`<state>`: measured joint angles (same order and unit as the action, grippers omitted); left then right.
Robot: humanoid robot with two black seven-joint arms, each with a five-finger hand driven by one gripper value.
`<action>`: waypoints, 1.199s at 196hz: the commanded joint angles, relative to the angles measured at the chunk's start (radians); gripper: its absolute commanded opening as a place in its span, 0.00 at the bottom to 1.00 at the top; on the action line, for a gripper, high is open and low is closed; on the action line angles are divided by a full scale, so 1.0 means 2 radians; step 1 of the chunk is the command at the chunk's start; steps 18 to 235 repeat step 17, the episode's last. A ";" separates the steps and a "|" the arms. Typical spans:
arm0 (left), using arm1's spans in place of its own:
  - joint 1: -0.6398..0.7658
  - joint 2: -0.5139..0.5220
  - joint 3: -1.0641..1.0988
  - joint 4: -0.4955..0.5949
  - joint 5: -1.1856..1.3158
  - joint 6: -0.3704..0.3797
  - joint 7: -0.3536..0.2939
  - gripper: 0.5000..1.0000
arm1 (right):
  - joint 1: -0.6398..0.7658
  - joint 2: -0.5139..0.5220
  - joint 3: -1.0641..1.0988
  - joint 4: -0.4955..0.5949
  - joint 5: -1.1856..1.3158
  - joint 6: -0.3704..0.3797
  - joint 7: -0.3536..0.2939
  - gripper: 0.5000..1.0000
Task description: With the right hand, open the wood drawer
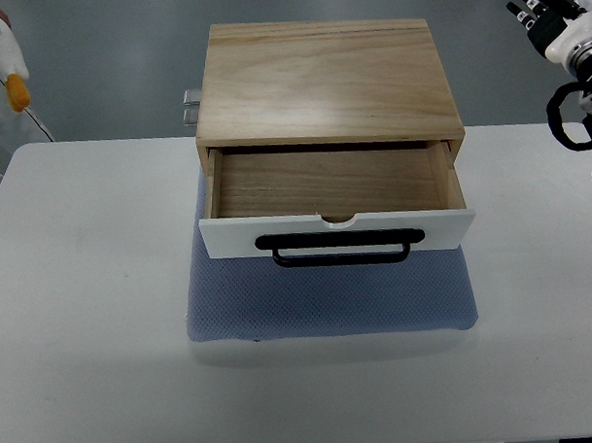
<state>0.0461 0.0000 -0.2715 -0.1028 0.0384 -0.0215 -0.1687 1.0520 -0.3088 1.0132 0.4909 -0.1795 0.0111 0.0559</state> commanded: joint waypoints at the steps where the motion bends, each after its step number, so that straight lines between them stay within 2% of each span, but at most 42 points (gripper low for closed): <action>1: 0.000 0.000 0.000 0.000 0.000 0.000 0.000 1.00 | -0.004 0.001 0.000 0.000 0.002 0.000 0.002 0.89; 235: 0.000 0.000 0.000 0.000 0.000 0.000 0.000 1.00 | -0.008 0.006 0.000 0.000 0.003 0.001 0.002 0.89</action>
